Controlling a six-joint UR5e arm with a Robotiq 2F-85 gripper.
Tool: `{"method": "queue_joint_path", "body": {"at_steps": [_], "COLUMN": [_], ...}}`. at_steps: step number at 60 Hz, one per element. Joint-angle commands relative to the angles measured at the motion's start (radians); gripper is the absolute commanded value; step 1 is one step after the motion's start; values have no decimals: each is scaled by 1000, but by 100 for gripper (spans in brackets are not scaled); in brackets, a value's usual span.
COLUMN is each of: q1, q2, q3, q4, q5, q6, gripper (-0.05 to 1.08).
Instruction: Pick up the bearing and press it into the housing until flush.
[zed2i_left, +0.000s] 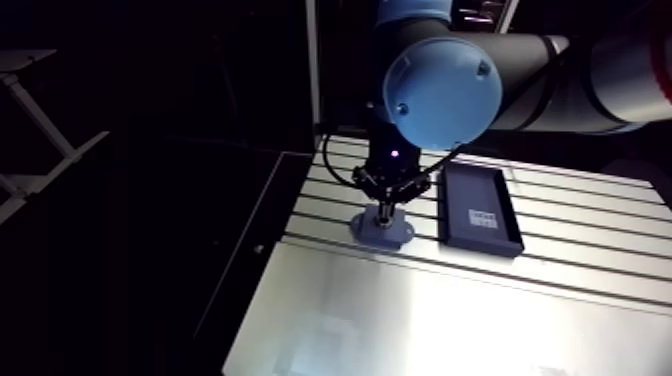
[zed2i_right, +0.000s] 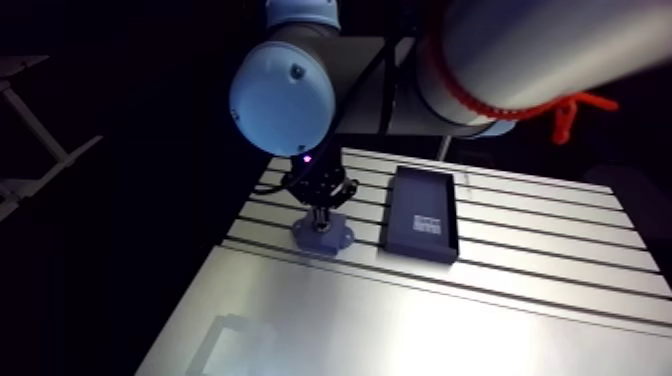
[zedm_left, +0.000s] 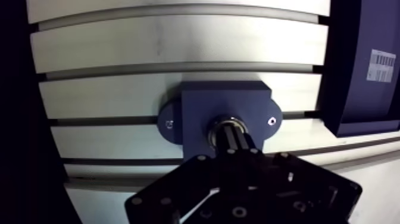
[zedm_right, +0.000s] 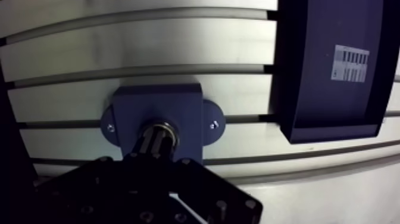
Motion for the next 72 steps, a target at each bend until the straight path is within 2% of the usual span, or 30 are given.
{"method": "queue_joint_path", "body": {"at_steps": [1, 72], "q1": [1, 1], "q2": [4, 7], "q3": [2, 6], "q4": [-4, -4], "q5": [0, 0], "q6": [-2, -3], "gripper": [107, 107]}}
